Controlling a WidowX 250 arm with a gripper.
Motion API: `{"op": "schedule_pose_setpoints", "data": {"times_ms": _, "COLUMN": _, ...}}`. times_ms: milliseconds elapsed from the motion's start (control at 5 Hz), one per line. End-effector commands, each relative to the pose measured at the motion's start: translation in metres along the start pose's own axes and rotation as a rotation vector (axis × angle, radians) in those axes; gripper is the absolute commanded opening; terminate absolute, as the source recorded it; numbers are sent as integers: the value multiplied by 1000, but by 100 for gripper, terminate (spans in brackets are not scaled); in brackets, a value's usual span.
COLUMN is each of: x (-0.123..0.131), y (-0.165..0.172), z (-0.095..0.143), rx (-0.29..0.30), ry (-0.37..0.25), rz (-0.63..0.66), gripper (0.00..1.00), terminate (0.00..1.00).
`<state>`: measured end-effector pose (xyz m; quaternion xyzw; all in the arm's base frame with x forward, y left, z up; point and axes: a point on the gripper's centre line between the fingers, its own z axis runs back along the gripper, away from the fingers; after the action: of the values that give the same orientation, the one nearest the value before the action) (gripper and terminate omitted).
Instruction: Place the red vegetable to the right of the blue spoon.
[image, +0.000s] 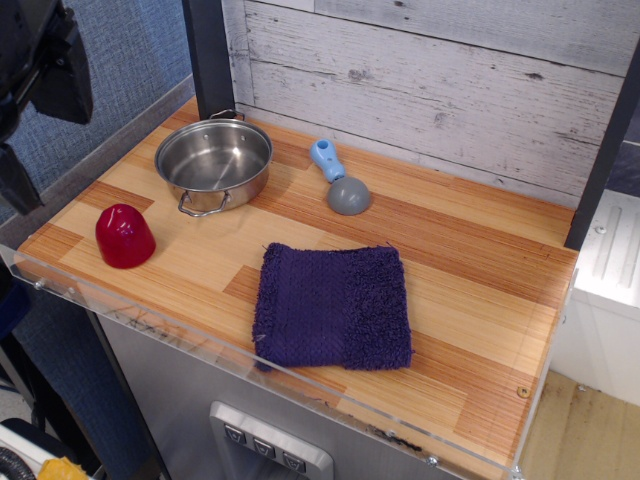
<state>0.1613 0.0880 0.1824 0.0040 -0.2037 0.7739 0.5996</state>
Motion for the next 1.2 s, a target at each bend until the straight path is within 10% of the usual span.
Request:
{"op": "schedule_pose_setpoints", "data": {"times_ms": 0, "x": 0, "y": 0, "z": 0, "rx": 0, "ry": 0, "rz": 0, "gripper": 100, "terminate": 0}}
{"op": "schedule_pose_setpoints", "data": {"times_ms": 400, "x": 41, "y": -16, "z": -22, "rx": 12, "ry": -26, "rz": 60, "gripper": 100, "terminate": 0}}
{"op": "schedule_pose_setpoints", "data": {"times_ms": 1000, "x": 73, "y": -28, "z": -84, "rx": 109, "ry": 108, "rz": 235, "gripper": 100, "terminate": 0}}
